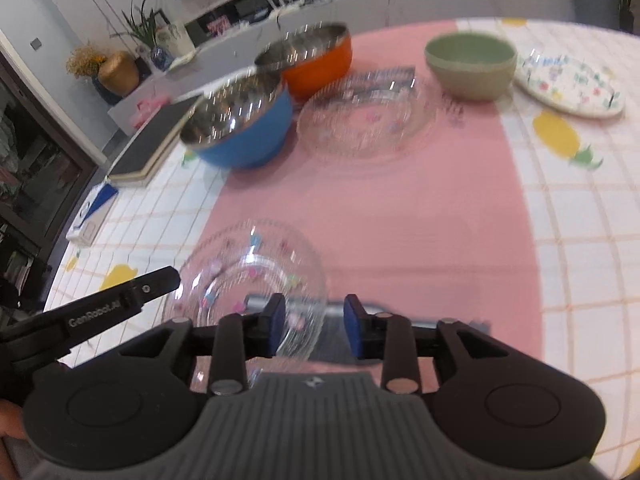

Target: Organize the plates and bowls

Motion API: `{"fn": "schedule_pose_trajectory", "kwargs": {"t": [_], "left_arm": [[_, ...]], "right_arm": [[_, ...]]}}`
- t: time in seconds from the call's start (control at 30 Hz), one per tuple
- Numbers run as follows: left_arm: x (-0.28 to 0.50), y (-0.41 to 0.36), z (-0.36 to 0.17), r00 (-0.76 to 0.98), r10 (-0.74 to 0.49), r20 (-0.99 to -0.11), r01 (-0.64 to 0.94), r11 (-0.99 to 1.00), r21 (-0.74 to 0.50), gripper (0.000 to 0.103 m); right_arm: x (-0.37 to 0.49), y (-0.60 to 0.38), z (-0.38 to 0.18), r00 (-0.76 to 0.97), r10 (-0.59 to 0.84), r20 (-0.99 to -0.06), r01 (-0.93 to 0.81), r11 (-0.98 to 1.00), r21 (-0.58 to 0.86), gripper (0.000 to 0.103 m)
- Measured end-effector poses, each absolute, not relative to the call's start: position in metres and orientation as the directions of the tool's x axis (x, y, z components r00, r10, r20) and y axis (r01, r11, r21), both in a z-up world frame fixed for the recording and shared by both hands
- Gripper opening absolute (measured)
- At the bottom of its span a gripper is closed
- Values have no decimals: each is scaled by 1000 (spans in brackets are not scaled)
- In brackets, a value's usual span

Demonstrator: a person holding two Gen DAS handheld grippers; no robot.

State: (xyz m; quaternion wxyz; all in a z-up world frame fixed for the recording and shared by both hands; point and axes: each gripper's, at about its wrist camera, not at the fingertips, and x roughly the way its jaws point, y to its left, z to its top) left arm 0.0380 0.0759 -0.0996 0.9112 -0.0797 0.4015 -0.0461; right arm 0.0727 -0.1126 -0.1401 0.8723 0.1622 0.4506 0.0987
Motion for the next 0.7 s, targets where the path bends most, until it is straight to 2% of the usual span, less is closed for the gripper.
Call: {"fn": "schedule_pose_trajectory", "kwargs": {"t": [0.23, 0.37, 0.6, 0.7], "left_arm": [[64, 54, -80, 701, -235, -673, 75, 963, -258, 39], [84, 42, -78, 701, -281, -656, 81, 945, -318, 44], [123, 26, -98, 668, -294, -683, 20, 925, -379, 44], [138, 22, -108, 660, -283, -695, -17, 920, -391, 48]], "right_arm": [[86, -145, -119, 655, 256, -711, 3, 940, 341, 40], [99, -163, -115, 675, 237, -699, 26, 939, 343, 41], [131, -183, -123, 687, 224, -691, 59, 931, 360, 41], [147, -188, -132, 677, 231, -699, 84, 919, 386, 40]]}}
